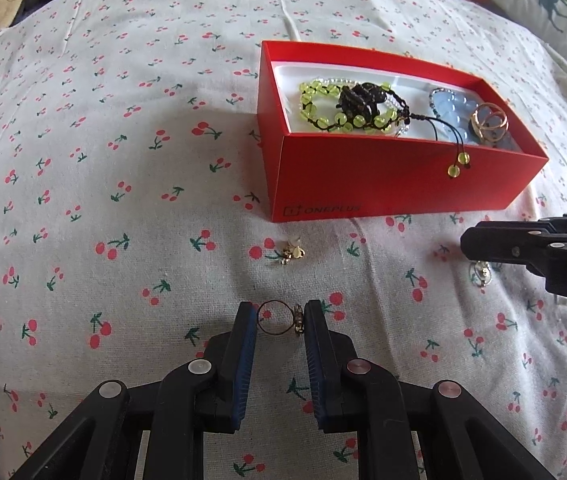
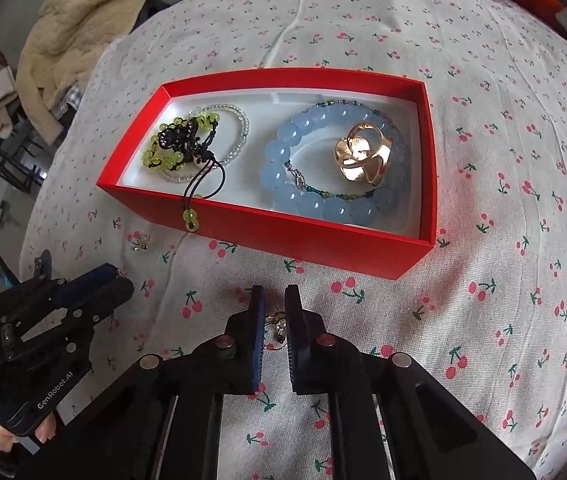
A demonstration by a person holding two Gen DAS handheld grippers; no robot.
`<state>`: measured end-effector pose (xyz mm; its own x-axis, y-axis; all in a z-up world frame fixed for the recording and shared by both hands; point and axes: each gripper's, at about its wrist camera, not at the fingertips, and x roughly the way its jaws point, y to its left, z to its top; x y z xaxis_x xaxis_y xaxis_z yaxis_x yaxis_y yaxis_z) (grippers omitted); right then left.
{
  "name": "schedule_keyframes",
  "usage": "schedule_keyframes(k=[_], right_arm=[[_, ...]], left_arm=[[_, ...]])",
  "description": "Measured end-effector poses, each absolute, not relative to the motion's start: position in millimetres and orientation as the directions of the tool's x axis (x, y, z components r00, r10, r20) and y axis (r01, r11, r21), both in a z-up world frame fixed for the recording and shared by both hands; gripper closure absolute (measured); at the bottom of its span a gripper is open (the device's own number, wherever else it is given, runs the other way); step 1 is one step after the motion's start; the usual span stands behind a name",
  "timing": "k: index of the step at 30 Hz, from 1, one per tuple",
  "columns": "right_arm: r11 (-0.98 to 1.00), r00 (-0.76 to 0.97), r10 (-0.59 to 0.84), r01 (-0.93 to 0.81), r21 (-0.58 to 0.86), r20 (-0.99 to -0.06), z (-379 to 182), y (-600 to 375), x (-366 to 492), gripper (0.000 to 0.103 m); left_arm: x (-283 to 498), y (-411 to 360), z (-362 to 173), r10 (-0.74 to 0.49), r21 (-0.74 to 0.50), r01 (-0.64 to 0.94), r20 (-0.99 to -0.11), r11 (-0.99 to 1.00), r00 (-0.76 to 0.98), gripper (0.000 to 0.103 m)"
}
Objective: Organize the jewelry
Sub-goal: 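Carry the gold ring and earring over the red box with both grippers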
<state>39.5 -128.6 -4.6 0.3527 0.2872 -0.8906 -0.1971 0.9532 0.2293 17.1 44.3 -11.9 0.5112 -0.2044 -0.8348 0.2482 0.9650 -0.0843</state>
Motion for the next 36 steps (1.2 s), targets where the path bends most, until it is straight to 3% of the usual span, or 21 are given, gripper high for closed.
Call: schedule_keyframes(k=[18, 36], right_arm=[[0.940, 0.423, 0.339, -0.179, 0.289, -0.840, 40, -146, 23, 0.093], [0.926, 0.492, 0.375, -0.160, 0.342, -0.786, 78, -162, 37, 0.093]], left_arm=[[15, 52, 29, -0.288, -0.175, 0.246, -0.769, 0.953, 0.570, 0.085], [49, 45, 61, -0.432, -0.370, 0.228, -0.703, 0.900, 0.565, 0.085]])
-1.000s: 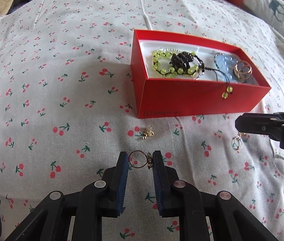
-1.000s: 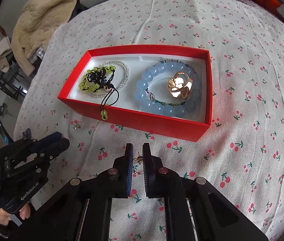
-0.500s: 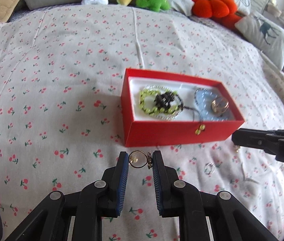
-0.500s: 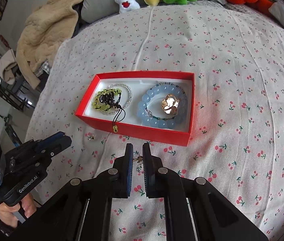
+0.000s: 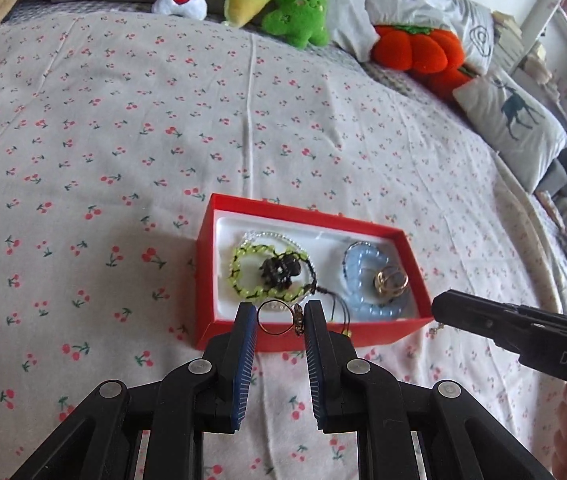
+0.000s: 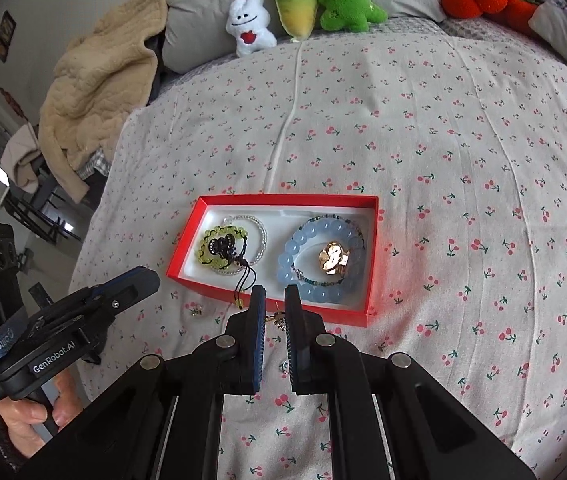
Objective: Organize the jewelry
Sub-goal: 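Carry the gold ring and earring over the red box with both grippers, then open both grippers over the box and withdraw them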
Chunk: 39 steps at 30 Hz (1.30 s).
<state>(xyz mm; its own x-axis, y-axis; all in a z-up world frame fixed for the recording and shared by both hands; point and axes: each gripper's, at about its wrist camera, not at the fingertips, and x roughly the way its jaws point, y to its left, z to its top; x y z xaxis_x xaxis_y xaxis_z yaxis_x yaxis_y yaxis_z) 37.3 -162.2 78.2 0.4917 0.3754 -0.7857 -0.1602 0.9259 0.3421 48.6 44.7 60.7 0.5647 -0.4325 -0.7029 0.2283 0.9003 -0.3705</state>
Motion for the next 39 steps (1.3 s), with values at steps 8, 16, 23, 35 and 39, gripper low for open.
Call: schedule_keyframes(k=[8, 16, 23, 35, 39], right_arm=[[0.914, 0.503, 0.393, -0.124, 0.386, -0.770, 81, -164, 64, 0.093], [0.911, 0.481, 0.389, -0.072, 0.406, -0.786, 63, -163, 94, 0.093], [0.915, 0.472, 0.369, -0.034, 0.401, -0.801, 51, -172, 105, 0.093], [0.929, 0.471, 0.342, -0.038, 0.369, -0.813, 45, -173, 110, 0.092], [0.930, 0.480, 0.343, -0.054, 0.363, -0.807, 49, -171, 106, 0.072]], left_arm=[[81, 22, 53, -0.400, -0.357, 0.192, -0.725, 0.914, 0.561, 0.085], [106, 4, 42, -0.318, -0.290, 0.145, -0.742, 0.946, 0.590, 0.084], [115, 4, 36, -0.290, -0.279, 0.113, -0.750, 0.954, 0.595, 0.064], [94, 16, 54, -0.265, -0.260, 0.104, -0.728, 0.960, 0.632, 0.043], [82, 27, 58, -0.238, -0.241, 0.084, -0.731, 0.967, 0.639, 0.029]])
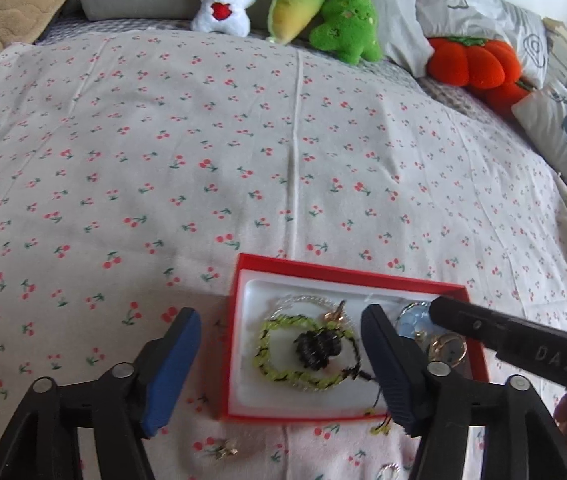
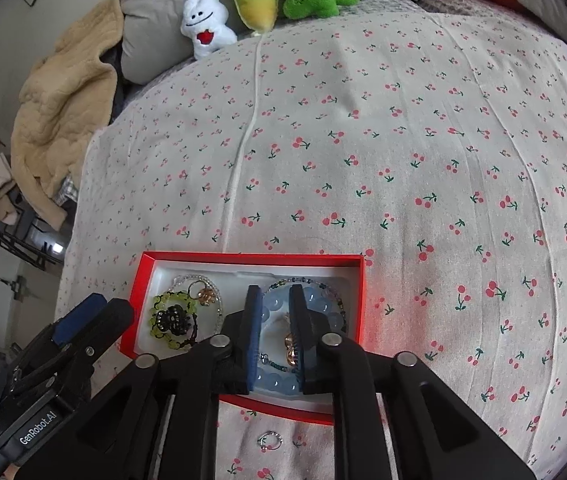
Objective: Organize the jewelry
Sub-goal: 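Open both grippers over the box and withdraw them, then grasp the gold earring with the left gripper while the right grasps the silver stone ring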
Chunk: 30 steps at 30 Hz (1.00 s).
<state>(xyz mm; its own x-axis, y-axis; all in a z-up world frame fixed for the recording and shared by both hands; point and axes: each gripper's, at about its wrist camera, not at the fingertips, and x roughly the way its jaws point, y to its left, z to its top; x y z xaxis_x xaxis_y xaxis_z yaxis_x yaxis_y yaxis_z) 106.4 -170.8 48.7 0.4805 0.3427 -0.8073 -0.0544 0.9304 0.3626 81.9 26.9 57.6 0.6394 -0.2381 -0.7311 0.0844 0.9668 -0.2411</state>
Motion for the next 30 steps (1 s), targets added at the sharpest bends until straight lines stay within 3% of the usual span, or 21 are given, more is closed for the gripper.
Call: schedule_keyframes(k=[1, 3, 10, 30], right_arm=[[0.931, 0.487, 0.340, -0.056, 0.359, -0.805, 51, -171, 104, 0.056], [0.934, 0.506, 0.330, -0.053, 0.353, -0.797, 56, -172, 99, 0.042], [0.945, 0.545, 0.299, -0.053, 0.324, -0.783, 69, -177, 77, 0.031], [0.981, 0.462, 0.195, -0.087, 0.174, -0.865, 37, -173, 5, 0.028]], left_arm=[[79, 30, 58, -0.228, -0.234, 0.078, -0.734, 0.969, 0.640, 0.026], [74, 36, 58, -0.212, -0.223, 0.065, -0.739, 0.973, 0.640, 0.023], [53, 52, 54, -0.188, -0.197, 0.056, -0.755, 0.979, 0.628, 0.010], [10, 60, 10, -0.125, -0.057, 0.142, -0.835, 0.988, 0.536, 0.008]])
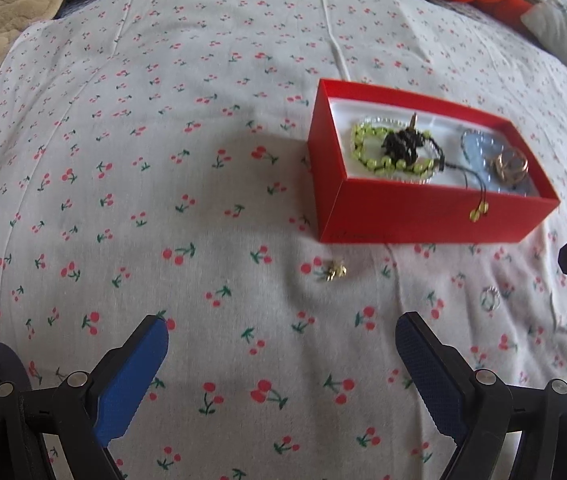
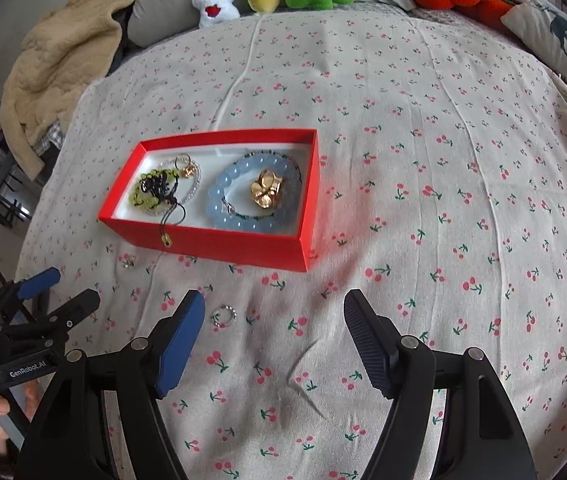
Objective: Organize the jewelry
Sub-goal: 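Grasp the gold earring with the left gripper while the right grasps the silver stone ring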
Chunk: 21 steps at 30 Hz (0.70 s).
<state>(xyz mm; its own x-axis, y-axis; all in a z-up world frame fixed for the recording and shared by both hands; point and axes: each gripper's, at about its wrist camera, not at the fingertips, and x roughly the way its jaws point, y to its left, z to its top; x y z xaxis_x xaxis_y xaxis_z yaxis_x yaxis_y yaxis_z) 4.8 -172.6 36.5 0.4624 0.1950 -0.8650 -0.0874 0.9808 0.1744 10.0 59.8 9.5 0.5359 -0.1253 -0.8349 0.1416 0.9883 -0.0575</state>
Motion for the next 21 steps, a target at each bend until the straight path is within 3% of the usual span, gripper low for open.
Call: schedule_keyframes(k=[9, 15, 21], right_arm=[[0.988, 0.417, 0.141, -0.116, 0.101, -0.898, 9, -164, -11, 0.028], [0.982, 0.396, 0.085, -0.187, 0.010, -0.914, -14, -143, -15, 0.028], [0.979, 0.434, 0.055, -0.202, -0.038, -0.899, -20, -132, -13, 0.017]], left_arm=[[3, 66, -17, -0.167, -0.075, 0.190, -0.830, 0.979, 0.533, 0.008], [8, 62, -30, -0.168, 0.005, 0.281, -0.791, 0.960, 0.589, 0.008], [22, 54, -25, -0.233, -0.037, 0.336, -0.792, 0.941, 0.564, 0.021]])
